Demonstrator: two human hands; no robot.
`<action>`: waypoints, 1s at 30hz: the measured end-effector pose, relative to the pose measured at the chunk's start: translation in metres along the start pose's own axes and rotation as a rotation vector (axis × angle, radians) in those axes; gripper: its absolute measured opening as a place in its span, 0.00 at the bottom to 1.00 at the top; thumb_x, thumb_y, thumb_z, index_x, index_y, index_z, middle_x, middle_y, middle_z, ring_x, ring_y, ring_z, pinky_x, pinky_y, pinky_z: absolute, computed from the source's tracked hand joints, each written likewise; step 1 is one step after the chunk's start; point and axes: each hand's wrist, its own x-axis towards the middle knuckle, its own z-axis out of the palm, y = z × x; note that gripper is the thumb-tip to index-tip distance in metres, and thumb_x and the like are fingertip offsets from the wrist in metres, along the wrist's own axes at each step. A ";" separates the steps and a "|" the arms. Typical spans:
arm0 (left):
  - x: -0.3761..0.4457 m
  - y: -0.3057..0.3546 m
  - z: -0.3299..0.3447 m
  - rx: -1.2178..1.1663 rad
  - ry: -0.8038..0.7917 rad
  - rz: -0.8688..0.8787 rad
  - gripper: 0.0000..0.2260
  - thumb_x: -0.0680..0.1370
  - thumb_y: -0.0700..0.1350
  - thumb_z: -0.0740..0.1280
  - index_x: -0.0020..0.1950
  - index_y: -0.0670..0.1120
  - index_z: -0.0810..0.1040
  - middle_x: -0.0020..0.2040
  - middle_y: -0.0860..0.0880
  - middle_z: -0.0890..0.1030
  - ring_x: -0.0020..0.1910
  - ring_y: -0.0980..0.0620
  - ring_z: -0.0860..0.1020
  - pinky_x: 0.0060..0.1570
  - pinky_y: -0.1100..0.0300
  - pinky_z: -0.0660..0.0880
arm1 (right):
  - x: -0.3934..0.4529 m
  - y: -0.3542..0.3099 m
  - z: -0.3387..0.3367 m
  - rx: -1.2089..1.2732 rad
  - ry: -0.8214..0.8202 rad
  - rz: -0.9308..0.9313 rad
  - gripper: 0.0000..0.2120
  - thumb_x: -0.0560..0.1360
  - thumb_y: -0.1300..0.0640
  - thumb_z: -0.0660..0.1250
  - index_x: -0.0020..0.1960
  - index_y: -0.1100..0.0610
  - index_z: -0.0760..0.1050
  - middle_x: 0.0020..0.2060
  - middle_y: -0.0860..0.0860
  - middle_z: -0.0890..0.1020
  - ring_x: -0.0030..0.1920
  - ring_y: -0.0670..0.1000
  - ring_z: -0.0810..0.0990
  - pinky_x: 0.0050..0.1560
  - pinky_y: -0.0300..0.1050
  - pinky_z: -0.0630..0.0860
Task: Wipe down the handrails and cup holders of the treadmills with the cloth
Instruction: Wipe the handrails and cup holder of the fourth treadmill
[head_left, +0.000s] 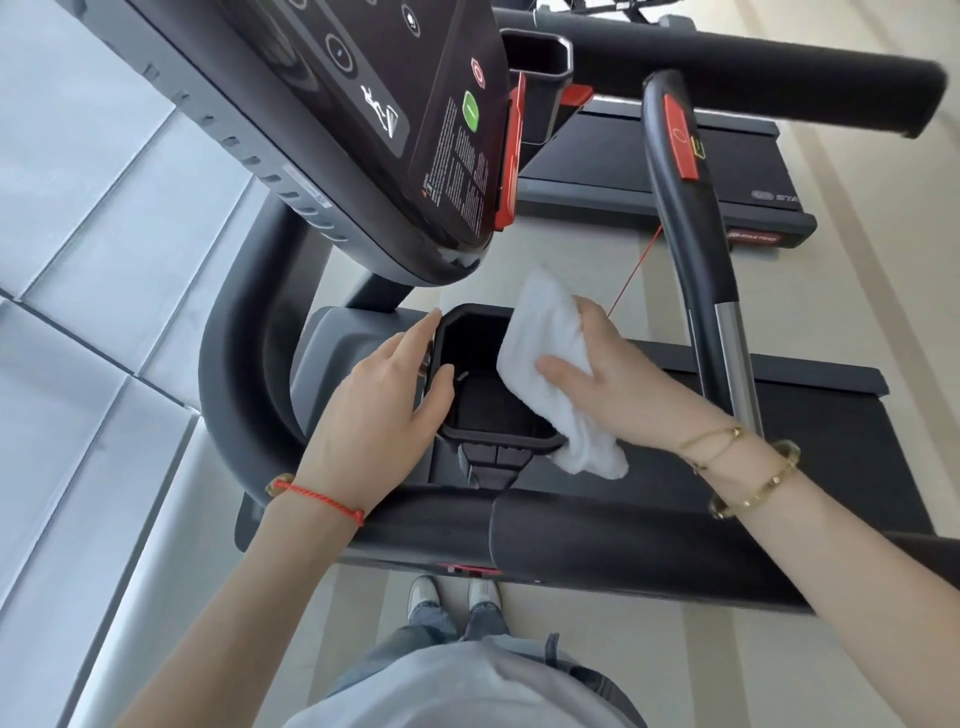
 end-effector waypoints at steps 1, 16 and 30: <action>0.000 0.000 0.000 0.001 0.000 0.001 0.24 0.81 0.50 0.60 0.76 0.48 0.65 0.54 0.48 0.80 0.50 0.49 0.78 0.53 0.51 0.78 | -0.008 0.000 0.003 0.013 0.002 -0.001 0.31 0.81 0.50 0.60 0.77 0.55 0.49 0.72 0.52 0.64 0.67 0.51 0.69 0.67 0.49 0.68; 0.001 -0.001 -0.002 0.024 0.004 0.015 0.23 0.80 0.50 0.61 0.75 0.48 0.66 0.50 0.50 0.79 0.46 0.49 0.79 0.51 0.48 0.79 | -0.015 -0.012 0.011 0.011 0.119 0.093 0.28 0.83 0.53 0.57 0.78 0.54 0.50 0.72 0.53 0.66 0.66 0.53 0.69 0.61 0.40 0.63; -0.043 0.001 -0.043 -0.039 -0.013 0.134 0.15 0.82 0.42 0.60 0.68 0.46 0.75 0.59 0.51 0.80 0.47 0.50 0.78 0.51 0.50 0.77 | -0.101 -0.060 0.025 -0.210 0.004 -0.093 0.23 0.79 0.40 0.49 0.74 0.39 0.61 0.63 0.39 0.74 0.55 0.44 0.75 0.53 0.34 0.68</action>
